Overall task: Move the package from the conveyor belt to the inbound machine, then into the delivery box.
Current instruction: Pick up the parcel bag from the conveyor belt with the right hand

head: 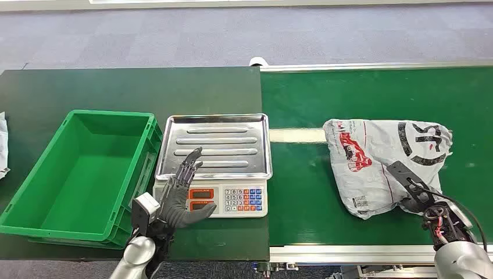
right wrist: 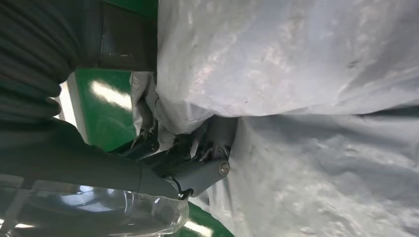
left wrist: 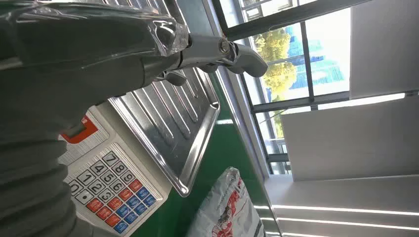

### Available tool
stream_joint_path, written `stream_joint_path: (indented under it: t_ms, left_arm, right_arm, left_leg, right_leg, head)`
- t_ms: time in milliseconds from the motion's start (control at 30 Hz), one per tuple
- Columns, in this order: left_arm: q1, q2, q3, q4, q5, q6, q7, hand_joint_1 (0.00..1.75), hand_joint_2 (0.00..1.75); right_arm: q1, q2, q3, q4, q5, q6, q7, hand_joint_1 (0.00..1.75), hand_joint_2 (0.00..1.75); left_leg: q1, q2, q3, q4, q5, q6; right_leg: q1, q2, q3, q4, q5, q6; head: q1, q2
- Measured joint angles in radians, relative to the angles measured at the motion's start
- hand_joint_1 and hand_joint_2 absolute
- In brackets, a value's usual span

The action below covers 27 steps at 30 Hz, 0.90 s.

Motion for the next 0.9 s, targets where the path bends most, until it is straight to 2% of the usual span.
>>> stream_joint_path:
  t_ms: [167, 300, 367, 533, 667, 900]
  left_arm:
    - [0.001, 0.0, 0.0, -0.001, 0.0, 0.005, 0.0, 0.0, 1.75]
    - [0.004, 0.0, 0.0, -0.003, 0.0, 0.012, 0.004, 0.0, 1.75]
    - [0.006, 0.0, 0.001, -0.006, 0.0, 0.015, 0.007, 0.0, 1.75]
    - [0.01, 0.0, 0.001, -0.011, -0.001, 0.018, 0.009, 0.0, 1.75]
    - [0.011, -0.001, 0.001, -0.014, -0.006, 0.026, 0.01, 0.0, 1.75]
    - [0.01, -0.001, 0.002, -0.019, -0.008, 0.039, 0.011, 0.0, 1.75]
  right_arm:
    - [0.007, 0.014, -0.006, 0.0, 0.019, -0.084, -0.08, 1.69, 1.75]
    - [0.006, 0.032, -0.006, -0.002, 0.025, -0.175, -0.167, 1.45, 1.75]
    - [0.006, 0.043, -0.006, -0.006, 0.012, -0.224, -0.226, 1.43, 1.75]
    - [0.005, 0.072, -0.014, -0.032, -0.069, -0.312, -0.383, 1.51, 1.75]
    - [0.027, 0.111, -0.027, -0.086, -0.184, -0.373, -0.542, 1.55, 1.75]
    - [0.094, 0.179, -0.017, -0.231, -0.315, -0.399, -0.618, 1.56, 1.75]
  left_leg:
    - [0.0, 0.0, 0.0, 0.0, 0.0, 0.0]
    - [0.0, 0.0, -0.001, 0.0, 0.0, 0.0]
    - [0.0, 0.0, -0.001, 0.0, 0.0, 0.0]
    - [0.0, 0.0, -0.001, 0.0, 0.0, 0.0]
    - [0.0, 0.0, -0.001, 0.0, 0.0, 0.0]
    - [0.0, 0.0, -0.002, 0.0, 0.0, 0.0]
  right_leg:
    - [0.0, 0.0, 0.0, 0.0, 0.0, 0.0]
    - [0.0, 0.0, 0.0, 0.0, 0.0, 0.0]
    - [0.0, 0.0, 0.0, 0.0, 0.0, 0.0]
    - [0.0, 0.0, 0.0, 0.0, 0.0, 0.0]
    - [0.0, 0.0, -0.001, 0.0, 0.0, 0.0]
    - [0.0, 0.0, -0.001, 0.0, 0.0, 0.0]
  head:
    - [0.0, 0.0]
    - [0.0, 0.0]
    - [0.0, 0.0]
    - [0.0, 0.0]
    - [0.0, 0.0]
    - [0.0, 0.0]
